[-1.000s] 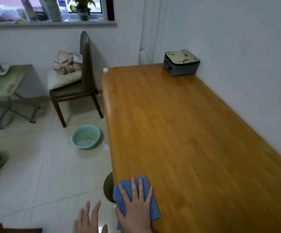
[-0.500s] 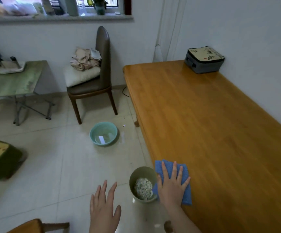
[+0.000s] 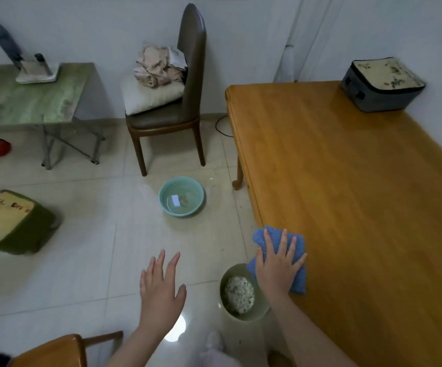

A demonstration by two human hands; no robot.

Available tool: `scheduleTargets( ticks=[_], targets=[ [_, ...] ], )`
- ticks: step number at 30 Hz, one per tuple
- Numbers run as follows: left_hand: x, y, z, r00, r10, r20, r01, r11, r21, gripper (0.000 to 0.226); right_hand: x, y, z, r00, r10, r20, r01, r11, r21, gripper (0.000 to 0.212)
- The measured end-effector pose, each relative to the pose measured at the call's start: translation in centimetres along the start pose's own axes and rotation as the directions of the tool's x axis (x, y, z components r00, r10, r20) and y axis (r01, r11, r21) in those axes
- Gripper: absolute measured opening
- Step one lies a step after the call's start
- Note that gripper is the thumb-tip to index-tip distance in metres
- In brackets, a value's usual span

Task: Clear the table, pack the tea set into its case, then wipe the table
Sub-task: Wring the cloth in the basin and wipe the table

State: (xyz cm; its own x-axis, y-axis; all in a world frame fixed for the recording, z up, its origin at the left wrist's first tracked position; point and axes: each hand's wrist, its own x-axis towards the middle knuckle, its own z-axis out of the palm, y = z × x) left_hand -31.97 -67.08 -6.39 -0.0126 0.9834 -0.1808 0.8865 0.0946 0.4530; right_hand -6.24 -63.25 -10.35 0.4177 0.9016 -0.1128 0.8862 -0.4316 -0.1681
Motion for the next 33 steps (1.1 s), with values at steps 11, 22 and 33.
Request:
scheduleTargets(
  ticks=[11,22,33],
  targets=[
    [15.9,-3.8,-4.8,1.000,-0.004,-0.011,0.004,1.000,0.000,0.069,11.9,-10.4,1.6,0.995,0.015,-0.102,-0.012,0.999,0.030,0.055],
    [34.5,-5.9,-10.4,0.996,0.084,0.010,-0.084,0.992,0.091,0.071,25.1,-20.4,2.6,0.997,-0.022,-0.069,0.019,0.999,-0.035,0.040],
    [50.1,-5.2,-9.5,1.000,-0.015,0.007,0.014,0.996,0.086,0.074,38.5,-26.4,5.3,0.959,-0.266,0.096,0.266,0.964,0.007,0.048]
  ],
)
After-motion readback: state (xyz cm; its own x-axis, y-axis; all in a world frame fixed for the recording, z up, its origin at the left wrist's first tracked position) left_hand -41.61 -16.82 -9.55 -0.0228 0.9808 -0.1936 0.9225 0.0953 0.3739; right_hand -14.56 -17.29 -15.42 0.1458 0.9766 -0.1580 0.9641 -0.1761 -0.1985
